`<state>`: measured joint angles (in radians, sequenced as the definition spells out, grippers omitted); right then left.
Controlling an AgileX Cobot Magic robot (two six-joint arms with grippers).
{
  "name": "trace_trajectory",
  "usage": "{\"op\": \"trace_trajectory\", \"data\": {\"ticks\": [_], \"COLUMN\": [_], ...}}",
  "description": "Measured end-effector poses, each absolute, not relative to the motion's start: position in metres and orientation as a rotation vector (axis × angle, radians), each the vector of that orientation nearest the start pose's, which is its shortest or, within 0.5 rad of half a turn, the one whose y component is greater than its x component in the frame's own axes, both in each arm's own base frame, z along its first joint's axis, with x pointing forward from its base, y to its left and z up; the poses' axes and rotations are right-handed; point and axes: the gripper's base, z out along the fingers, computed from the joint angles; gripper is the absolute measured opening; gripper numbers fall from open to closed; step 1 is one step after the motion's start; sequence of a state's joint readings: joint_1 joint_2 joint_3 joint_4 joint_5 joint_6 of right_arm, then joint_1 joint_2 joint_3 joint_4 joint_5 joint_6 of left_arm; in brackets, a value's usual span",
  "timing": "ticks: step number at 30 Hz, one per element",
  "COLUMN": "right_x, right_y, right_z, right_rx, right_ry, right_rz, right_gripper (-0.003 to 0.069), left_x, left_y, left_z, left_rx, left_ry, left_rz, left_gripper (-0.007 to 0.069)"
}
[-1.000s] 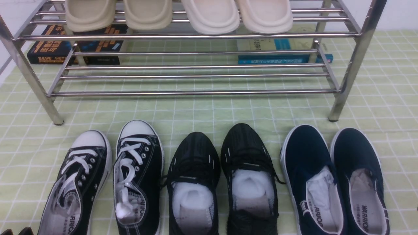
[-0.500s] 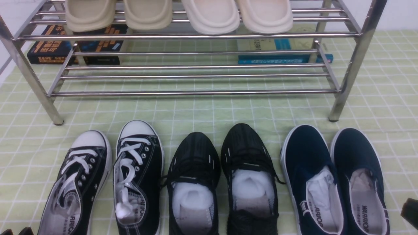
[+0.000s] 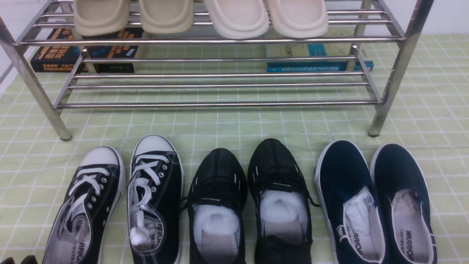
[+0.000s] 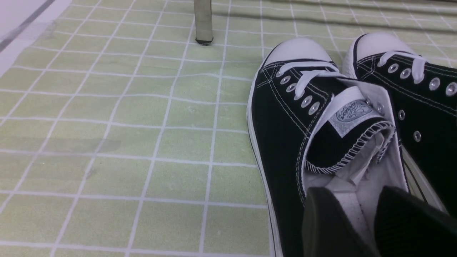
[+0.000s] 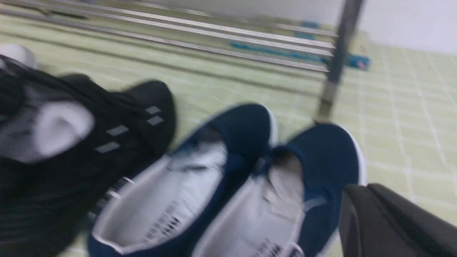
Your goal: Take the shoes off the shelf with your hand from the green coffee tablecloth.
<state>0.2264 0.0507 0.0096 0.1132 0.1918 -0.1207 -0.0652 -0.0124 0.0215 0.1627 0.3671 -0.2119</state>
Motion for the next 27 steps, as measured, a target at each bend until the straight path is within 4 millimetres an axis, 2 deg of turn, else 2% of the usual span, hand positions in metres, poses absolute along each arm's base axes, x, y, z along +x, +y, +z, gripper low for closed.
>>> {"op": "trace_trajectory", "data": {"ticks": [8, 27], "right_x": [0.053, 0.052], "right_y": [0.011, 0.006], "right_z": [0.176, 0.174], "right_rx": [-0.163, -0.085], "right_ry": [1.817, 1.877], "right_rz": [0.118, 0.053], "right_gripper": [0.003, 0.0053], "left_x": [0.053, 0.053], "left_y": [0.002, 0.002], "left_z": [0.174, 0.174], "left_rx": [-0.036, -0.036], "left_ry": [1.855, 1.855], "left_rz": [-0.033, -0.033], "left_gripper": [0.0242, 0.0242]}}
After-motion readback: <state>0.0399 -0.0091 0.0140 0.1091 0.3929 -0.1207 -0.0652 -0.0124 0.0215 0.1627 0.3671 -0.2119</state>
